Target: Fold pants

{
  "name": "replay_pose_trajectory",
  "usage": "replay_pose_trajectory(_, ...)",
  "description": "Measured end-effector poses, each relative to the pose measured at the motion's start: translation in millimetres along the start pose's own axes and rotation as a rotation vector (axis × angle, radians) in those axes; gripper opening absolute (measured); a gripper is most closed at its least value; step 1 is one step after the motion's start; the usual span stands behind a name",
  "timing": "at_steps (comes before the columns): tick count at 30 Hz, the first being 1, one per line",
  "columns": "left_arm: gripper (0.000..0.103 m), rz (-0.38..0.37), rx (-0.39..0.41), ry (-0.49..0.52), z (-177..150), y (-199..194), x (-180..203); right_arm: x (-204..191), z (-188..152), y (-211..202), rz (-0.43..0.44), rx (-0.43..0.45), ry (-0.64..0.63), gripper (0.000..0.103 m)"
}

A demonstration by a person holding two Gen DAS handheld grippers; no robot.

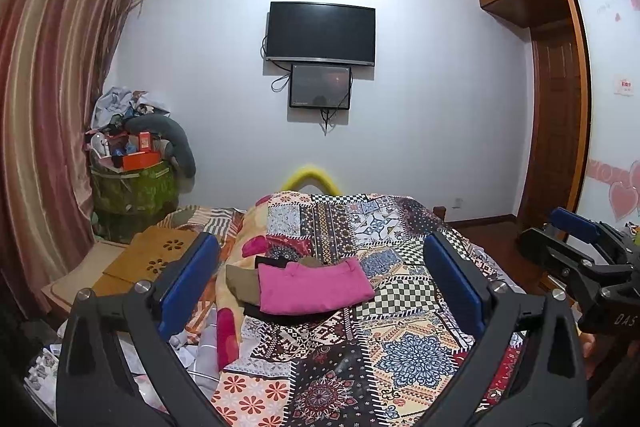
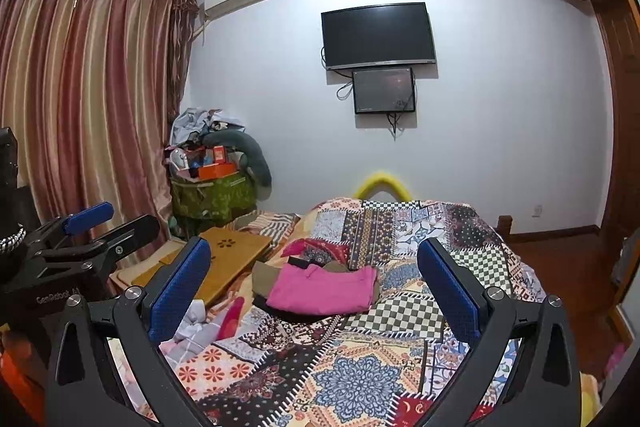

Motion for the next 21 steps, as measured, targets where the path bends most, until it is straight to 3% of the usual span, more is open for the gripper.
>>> replay_pose_trajectory(21, 0.103, -0.013, -0.012, -0.021, 0.1, 1.9, -1.1, 1.4, 1.2, -3.9, -0.009, -0.012, 0.009, 0.103)
Point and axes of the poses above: each gripper's, at about its wrist camera, not at the fingertips, and y roughly the way its jaws point, x to its right, z to its top, the point moved 1 cm from there along y, roughly the way its jaws point, and after that the axes turned 12 degrees about -y, right-handed, at the moved point
